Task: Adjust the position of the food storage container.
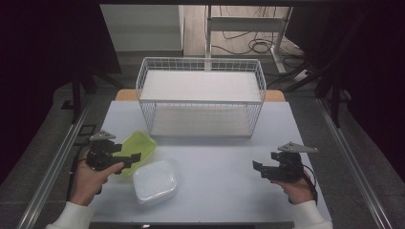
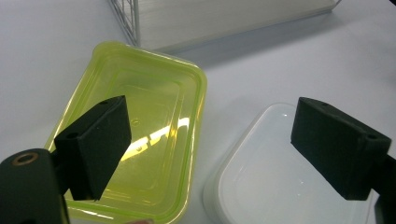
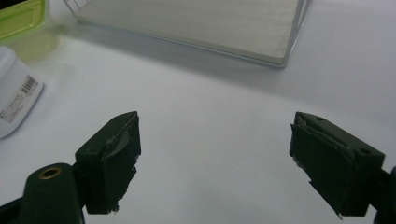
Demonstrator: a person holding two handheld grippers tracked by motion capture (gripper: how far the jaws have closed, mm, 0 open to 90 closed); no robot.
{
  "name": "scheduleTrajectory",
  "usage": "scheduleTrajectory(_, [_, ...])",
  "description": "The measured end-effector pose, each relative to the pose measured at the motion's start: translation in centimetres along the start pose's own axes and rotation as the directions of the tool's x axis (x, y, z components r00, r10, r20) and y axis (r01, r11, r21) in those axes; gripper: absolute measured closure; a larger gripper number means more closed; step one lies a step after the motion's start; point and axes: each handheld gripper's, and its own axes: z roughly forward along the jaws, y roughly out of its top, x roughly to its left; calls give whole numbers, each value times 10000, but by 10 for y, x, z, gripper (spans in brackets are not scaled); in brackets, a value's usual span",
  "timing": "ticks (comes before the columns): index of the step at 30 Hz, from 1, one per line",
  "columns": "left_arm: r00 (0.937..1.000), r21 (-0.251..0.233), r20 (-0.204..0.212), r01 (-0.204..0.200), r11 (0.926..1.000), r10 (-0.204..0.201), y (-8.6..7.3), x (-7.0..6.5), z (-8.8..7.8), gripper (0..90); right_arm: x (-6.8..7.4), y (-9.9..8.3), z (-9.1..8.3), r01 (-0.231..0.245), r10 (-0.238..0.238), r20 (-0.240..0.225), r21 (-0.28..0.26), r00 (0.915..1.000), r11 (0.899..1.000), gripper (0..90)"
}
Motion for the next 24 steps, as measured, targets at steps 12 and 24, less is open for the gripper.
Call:
scheduleTrajectory(12, [9998, -94, 118, -166, 9998, 167, 3, 0, -2, 137, 0, -4, 5, 38, -59, 363, 575, 9993, 9983, 164])
scheduleTrajectory(24, [9993, 35, -379, -49, 10000, 51, 8, 8, -1, 172, 0, -3, 7, 163, -188, 326, 737, 9993, 9971, 164])
